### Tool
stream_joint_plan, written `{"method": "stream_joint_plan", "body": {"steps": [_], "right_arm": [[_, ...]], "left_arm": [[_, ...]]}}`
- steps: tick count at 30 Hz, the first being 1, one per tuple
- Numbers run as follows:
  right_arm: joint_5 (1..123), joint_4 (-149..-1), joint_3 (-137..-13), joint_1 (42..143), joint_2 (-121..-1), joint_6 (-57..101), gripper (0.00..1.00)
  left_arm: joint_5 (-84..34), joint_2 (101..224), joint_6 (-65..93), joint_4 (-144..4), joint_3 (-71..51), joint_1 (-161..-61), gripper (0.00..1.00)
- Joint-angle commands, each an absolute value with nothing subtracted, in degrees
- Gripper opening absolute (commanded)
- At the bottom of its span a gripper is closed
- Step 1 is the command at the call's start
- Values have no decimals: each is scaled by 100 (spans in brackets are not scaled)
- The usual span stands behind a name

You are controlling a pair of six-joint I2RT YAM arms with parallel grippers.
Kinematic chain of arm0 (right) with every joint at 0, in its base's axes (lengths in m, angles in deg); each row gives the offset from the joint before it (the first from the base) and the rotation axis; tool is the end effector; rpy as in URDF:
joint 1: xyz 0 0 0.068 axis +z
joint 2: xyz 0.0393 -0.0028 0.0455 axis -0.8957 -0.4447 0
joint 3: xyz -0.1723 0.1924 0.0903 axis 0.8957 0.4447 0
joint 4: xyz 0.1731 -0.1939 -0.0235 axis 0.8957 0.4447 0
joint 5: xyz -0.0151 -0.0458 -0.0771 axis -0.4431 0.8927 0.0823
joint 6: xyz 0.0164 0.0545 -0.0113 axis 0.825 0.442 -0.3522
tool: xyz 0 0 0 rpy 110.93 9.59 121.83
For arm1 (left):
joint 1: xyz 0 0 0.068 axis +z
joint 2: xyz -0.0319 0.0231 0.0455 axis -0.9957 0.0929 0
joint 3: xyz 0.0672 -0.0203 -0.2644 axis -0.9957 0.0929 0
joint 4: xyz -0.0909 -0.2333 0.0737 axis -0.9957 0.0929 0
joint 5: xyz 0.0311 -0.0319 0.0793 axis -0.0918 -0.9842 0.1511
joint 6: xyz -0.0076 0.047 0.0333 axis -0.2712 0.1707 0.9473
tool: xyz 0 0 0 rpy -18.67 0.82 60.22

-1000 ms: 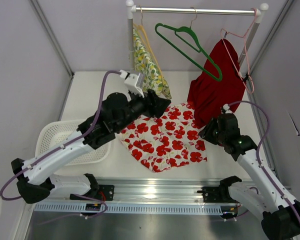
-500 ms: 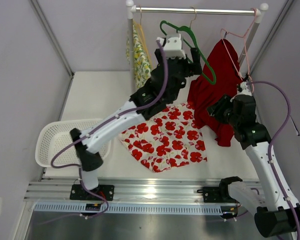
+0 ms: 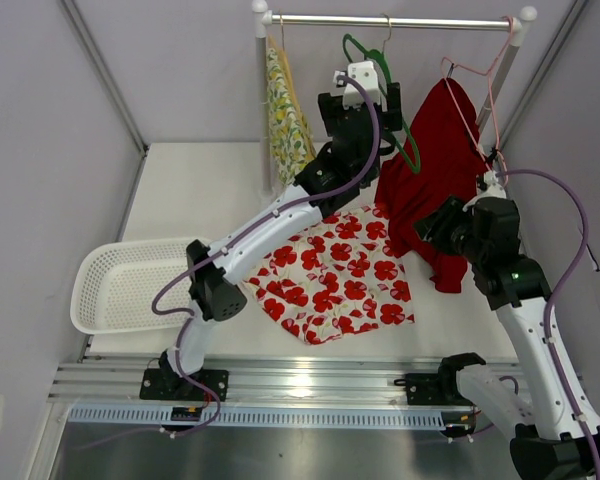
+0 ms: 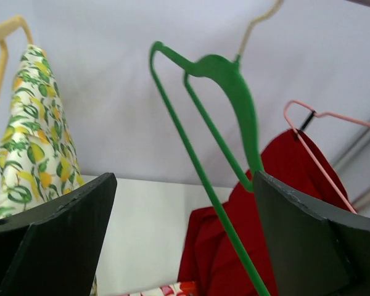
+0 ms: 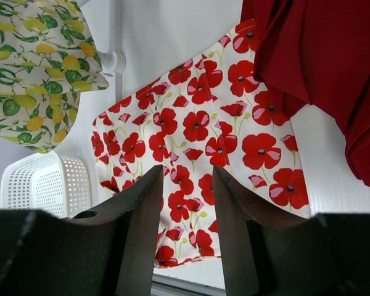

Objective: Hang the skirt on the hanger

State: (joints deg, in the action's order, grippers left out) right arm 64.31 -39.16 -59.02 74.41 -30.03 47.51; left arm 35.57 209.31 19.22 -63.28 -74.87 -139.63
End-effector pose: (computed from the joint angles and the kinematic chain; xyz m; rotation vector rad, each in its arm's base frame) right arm 0.1796 0.0381 0.3656 0.3308 2.0524 0.5553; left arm 0.3030 -0.3748 0.4750 -0.1542 1.4589 -0.2383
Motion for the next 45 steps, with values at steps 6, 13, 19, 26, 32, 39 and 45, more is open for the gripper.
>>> {"method": "stream_joint_plan", "body": {"steps": [6,13,19,26,32,39,45], "right_arm": [[6333,-3874,-5906,7450,-2857,4580,43],[6245,-3918,-5818,7450,-2831,4562,42],[6210,-3935,-5765,7441,-2813,4545,43],[6157,-3962,-5774,7450,-2804,4536,41],[6148,-3962,-5757,7458,-2804,4527,38],[6104,-3962,-5765,7441,-2822,4483,39],[6113,-3962,-5739,7441,-2813,4457,39]], "left_arm": [[3305,20968,1873,-6507,-7703,-13776,95],[3243,20599,1750,-6779,-7192,-13776,97],[3112,20589,1908,-7001,-7251,-13767,97],[3015,20854,1961,-6823,-7438,-13732,79],[2620,20994,1847,-6438,-7665,-13592,59],[2312,21170,1750,-6270,-7789,-13459,59],[2154,21179,1741,-6261,-7746,-13389,42]]}}
